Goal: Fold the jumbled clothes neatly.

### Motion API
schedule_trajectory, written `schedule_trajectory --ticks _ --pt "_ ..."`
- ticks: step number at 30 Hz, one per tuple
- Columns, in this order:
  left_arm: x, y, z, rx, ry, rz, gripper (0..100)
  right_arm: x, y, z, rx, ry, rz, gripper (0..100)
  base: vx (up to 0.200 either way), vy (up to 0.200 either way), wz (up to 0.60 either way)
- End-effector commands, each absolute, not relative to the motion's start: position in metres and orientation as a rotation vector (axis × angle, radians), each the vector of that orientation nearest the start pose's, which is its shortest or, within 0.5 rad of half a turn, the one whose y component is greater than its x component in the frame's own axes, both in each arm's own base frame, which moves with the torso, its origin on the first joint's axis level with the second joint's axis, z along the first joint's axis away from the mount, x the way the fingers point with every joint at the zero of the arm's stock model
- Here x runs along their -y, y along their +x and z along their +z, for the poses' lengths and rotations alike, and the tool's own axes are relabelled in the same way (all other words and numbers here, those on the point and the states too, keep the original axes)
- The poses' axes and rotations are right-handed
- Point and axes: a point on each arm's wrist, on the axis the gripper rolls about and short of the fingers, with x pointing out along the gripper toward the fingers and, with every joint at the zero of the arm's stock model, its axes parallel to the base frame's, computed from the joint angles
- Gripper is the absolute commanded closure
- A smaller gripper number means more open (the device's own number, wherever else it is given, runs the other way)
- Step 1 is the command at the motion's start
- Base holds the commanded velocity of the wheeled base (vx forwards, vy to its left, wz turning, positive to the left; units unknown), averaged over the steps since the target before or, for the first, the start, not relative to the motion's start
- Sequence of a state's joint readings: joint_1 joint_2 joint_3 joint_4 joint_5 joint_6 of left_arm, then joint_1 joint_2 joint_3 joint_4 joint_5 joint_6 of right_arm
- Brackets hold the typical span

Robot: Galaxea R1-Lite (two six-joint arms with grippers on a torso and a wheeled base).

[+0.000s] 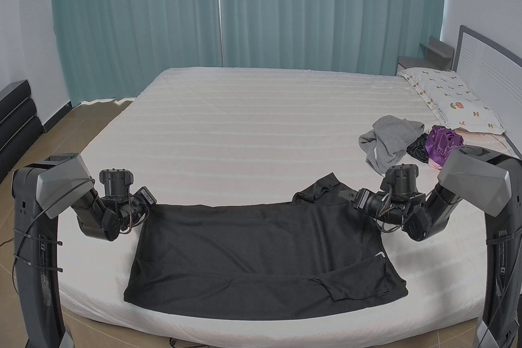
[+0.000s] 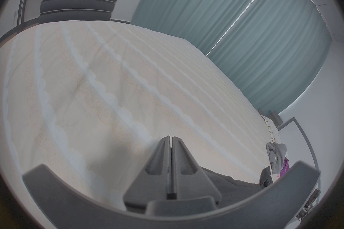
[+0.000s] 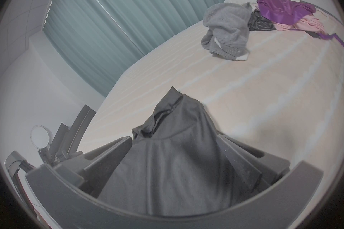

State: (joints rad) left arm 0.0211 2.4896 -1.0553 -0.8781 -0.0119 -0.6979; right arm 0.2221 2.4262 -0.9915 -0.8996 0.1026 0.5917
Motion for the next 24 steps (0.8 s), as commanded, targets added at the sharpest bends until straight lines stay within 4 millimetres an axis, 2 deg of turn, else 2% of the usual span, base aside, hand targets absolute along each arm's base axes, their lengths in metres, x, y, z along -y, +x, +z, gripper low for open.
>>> schedule_trajectory --ticks 1,2,3,5,8,9,12,17,24 --pt "-0.010 0.422 -0.034 -0.522 -0.695 0.208 100 -0.104 0.442 -0.037 -0.661 0.511 0.137 0 0.000 0.000 0.00" --pt "-0.010 0.422 -0.034 -0.522 -0.695 0.208 100 -0.104 0.442 -0.037 -0.661 0.511 0.137 0 0.000 0.000 0.00" --pt "-0.011 0.422 -0.034 -0.520 -0.696 0.209 100 -0.103 0.460 -0.038 -0.651 0.513 0.127 0 0.000 0.000 0.00" --pt "-0.012 0.422 -0.034 -0.521 -0.696 0.213 100 -0.100 0.472 -0.040 -0.633 0.505 0.112 0 0.000 0.000 0.00" --pt "-0.013 0.421 -0.034 -0.523 -0.697 0.216 100 -0.097 0.482 -0.037 -0.606 0.493 0.099 0 0.000 0.000 0.00" --pt "-0.015 0.422 -0.034 -0.521 -0.698 0.217 100 -0.096 0.489 -0.046 -0.620 0.489 0.082 0 0.000 0.000 0.00" --pt "-0.019 0.422 -0.033 -0.516 -0.700 0.225 100 -0.100 0.499 -0.057 -0.613 0.478 0.070 0 0.000 0.000 0.00" --pt "-0.019 0.421 -0.036 -0.524 -0.699 0.227 100 -0.102 0.502 -0.062 -0.620 0.477 0.071 0 0.000 0.000 0.00" --pt "-0.019 0.421 -0.036 -0.524 -0.697 0.227 100 -0.098 0.504 -0.057 -0.607 0.490 0.066 0 0.000 0.000 0.00"
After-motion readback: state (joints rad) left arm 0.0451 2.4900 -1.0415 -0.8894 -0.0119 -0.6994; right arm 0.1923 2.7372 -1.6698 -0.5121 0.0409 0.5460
